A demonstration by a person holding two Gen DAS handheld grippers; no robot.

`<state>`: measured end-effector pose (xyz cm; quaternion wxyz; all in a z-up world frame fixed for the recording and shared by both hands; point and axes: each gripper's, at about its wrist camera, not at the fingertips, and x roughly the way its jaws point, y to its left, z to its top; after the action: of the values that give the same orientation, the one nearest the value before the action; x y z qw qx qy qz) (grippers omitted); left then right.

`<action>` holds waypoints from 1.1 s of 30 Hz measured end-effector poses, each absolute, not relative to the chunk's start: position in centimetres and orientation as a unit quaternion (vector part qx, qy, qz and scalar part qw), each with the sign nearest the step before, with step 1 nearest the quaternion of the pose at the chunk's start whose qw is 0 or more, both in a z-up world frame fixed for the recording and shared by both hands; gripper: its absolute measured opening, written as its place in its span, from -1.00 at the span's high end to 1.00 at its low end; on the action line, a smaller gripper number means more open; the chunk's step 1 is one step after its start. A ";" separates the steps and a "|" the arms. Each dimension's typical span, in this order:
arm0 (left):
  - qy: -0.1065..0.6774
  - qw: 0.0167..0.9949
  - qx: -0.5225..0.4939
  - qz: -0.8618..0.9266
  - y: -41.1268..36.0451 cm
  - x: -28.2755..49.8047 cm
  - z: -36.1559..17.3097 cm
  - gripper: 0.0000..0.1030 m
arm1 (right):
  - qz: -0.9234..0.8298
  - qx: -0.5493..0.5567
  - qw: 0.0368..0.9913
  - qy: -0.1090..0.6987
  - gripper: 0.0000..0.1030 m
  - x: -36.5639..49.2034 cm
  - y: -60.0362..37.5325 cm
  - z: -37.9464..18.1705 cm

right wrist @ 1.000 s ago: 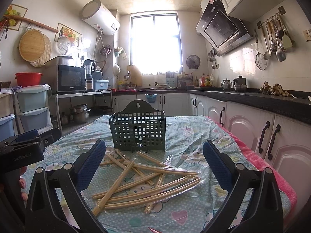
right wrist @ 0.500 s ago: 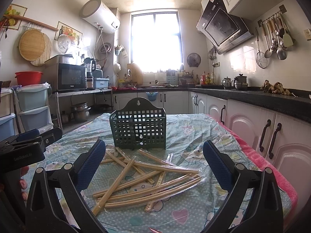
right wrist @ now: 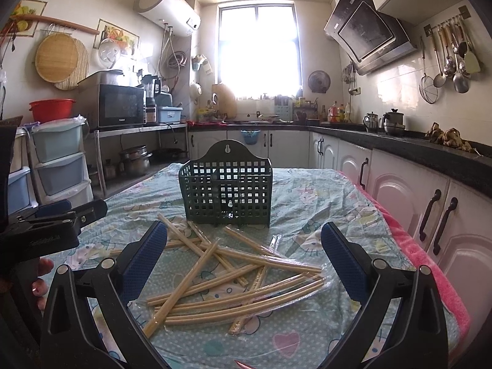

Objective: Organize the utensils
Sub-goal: 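Lower the left gripper onto a wooden chopstick and close while the right grasps another chopstick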

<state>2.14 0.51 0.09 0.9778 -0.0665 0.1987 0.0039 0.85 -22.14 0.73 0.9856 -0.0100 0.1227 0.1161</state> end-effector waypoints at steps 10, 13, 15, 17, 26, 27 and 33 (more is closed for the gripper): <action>0.240 0.967 -0.080 -0.043 0.8 5.6 0.4 -0.81 | 0.106 -0.013 0.983 0.148 -0.88 3.8 -23.9 2.1; 0.256 0.962 -0.082 -0.046 0.7 7.2 0.7 -0.81 | 0.102 -0.021 0.981 0.162 -0.88 4.9 -24.4 2.2; 0.267 0.959 -0.083 -0.044 0.7 8.2 0.8 -0.81 | 0.099 -0.021 0.980 0.173 -0.88 5.6 -24.9 2.3; 0.283 0.954 -0.091 -0.046 0.9 9.4 0.7 -0.81 | 0.097 -0.017 0.978 0.184 -0.88 6.1 -25.5 2.2; 0.326 0.939 -0.100 -0.041 1.9 13.9 0.4 -0.81 | 0.087 -0.008 0.961 0.261 -0.88 9.1 -27.9 0.4; 0.332 0.937 -0.102 -0.039 1.9 14.5 0.3 -0.81 | 0.089 -0.004 0.958 0.273 -0.87 9.5 -28.2 0.0; 0.382 0.915 -0.124 -0.021 3.8 18.4 -1.7 -0.81 | 0.099 0.006 0.935 0.341 -0.44 11.9 -29.1 -2.2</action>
<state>18.36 3.82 -1.73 0.9155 -0.1243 0.3821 -0.0205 11.94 -29.06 -2.17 0.9347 0.0064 0.3412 0.0993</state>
